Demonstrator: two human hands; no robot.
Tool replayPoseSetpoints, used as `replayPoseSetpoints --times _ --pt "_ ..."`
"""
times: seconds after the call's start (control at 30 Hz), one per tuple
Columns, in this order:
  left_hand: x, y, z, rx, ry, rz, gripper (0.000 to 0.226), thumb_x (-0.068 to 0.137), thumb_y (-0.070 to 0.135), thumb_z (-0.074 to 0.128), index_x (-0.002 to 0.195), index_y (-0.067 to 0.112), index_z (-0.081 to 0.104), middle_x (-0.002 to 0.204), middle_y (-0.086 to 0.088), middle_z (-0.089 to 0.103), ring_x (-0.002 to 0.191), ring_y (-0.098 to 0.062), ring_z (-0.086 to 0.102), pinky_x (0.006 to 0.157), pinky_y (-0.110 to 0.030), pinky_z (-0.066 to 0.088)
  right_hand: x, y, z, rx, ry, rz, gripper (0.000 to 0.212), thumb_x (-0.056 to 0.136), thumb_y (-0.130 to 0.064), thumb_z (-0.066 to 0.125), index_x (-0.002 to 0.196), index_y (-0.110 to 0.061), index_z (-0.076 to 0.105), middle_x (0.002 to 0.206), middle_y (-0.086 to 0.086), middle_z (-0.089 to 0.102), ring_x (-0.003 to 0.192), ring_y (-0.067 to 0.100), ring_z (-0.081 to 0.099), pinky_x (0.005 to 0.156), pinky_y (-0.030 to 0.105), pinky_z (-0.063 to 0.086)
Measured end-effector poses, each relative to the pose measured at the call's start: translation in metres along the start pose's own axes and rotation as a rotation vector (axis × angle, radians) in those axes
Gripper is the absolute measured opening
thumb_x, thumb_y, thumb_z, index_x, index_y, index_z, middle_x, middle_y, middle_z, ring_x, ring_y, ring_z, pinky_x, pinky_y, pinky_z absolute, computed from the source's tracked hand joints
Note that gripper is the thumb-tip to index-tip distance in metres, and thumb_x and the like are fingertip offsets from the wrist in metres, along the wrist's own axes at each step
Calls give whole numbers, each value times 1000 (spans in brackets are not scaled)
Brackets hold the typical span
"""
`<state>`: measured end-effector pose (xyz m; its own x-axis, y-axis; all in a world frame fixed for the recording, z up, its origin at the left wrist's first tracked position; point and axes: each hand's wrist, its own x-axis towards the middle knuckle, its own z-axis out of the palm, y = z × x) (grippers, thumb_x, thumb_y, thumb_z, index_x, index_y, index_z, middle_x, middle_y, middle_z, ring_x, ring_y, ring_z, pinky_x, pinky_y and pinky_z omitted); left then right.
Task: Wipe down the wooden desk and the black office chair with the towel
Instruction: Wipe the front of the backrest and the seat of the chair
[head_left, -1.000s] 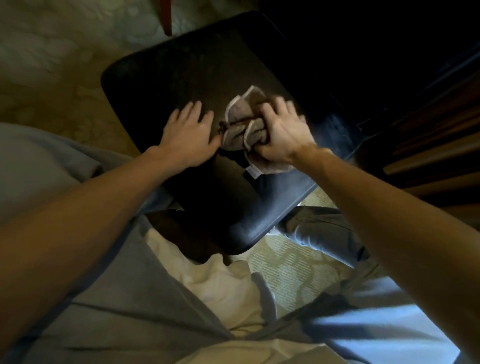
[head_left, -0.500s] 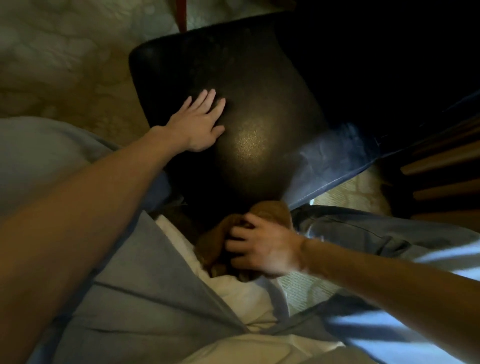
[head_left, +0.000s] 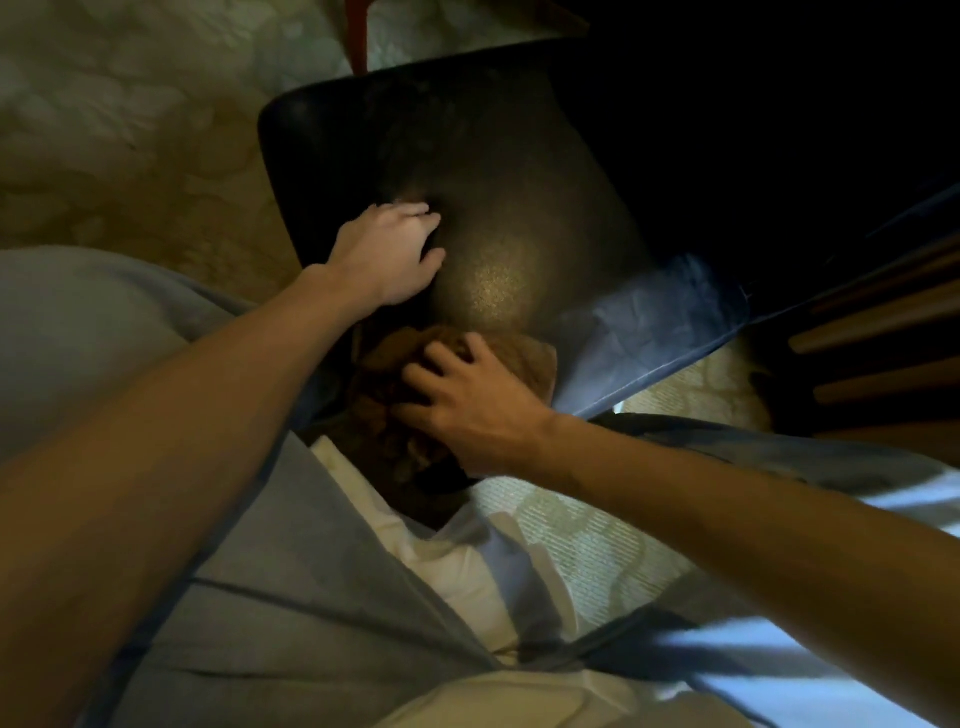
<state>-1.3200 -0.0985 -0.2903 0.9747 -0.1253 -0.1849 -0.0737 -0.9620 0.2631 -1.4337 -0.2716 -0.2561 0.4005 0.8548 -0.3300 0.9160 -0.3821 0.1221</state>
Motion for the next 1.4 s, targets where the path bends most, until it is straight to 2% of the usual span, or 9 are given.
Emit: replayPoseSetpoints --times 0.2,0.33,0.5,0.67,0.8,0.97,1.03,1.2,1.4 --pt "0 -10 1 87 -261 72 74 105 62 25 164 23 2 172 2 -5 158 -15 -1 126 -48 5 -28 4 -6 148 -159 -229 31 87 -47 64 115 -36 69 133 -2 52 127 26 38 95 48 33" --pt "1 -14 -3 -48 -347 45 90 96 77 26 164 26 -3 171 6 -13 157 -17 -8 125 -50 -2 -29 52 -23 206 36 66 45 71 -48 65 115 -37 68 125 -1 53 116 25 44 89 44 35" --pt "7 -23 -8 -37 -341 128 94 99 69 39 164 20 -8 171 0 -16 156 -14 -14 126 -48 -9 -31 124 -31 304 304 647 61 69 -46 59 129 -36 61 128 8 54 119 37 45 92 51 44" --pt "6 -20 -4 115 -261 123 99 95 75 35 163 19 -10 170 -5 -18 157 -19 -16 127 -45 -6 -40 154 10 450 80 953 75 84 -42 67 151 -44 34 158 8 27 136 38 29 109 60 35" --pt "2 -13 -5 104 -258 11 88 100 70 35 163 29 -10 170 -7 -21 157 -24 -17 127 -51 -2 -41 95 38 427 24 960 73 79 -48 67 145 -32 39 147 11 35 134 41 33 110 62 33" --pt "-1 -12 -13 38 -284 -59 79 103 64 34 162 36 -10 170 -3 -22 157 -25 -17 127 -55 5 -43 6 27 649 106 527 65 71 -53 65 131 -37 47 132 3 44 119 32 44 95 51 46" --pt "-1 -10 -13 24 -260 -80 74 105 60 32 163 34 -6 171 -6 -16 158 -27 -12 127 -54 9 -41 18 16 748 157 504 59 71 -47 64 128 -34 56 127 3 49 114 30 46 94 47 47" --pt "-7 -3 -13 6 -269 -81 80 103 62 38 164 28 -2 171 -11 -12 158 -32 -9 126 -57 13 -34 93 6 534 408 960 57 74 -36 70 129 -24 59 126 12 51 117 38 45 94 51 46" --pt "-11 -2 -7 40 -469 -59 121 81 87 50 158 31 -24 162 -11 -39 151 -35 -31 122 -64 1 -48 124 40 534 217 1262 65 83 -46 65 142 -26 45 141 15 43 129 41 38 106 57 35"
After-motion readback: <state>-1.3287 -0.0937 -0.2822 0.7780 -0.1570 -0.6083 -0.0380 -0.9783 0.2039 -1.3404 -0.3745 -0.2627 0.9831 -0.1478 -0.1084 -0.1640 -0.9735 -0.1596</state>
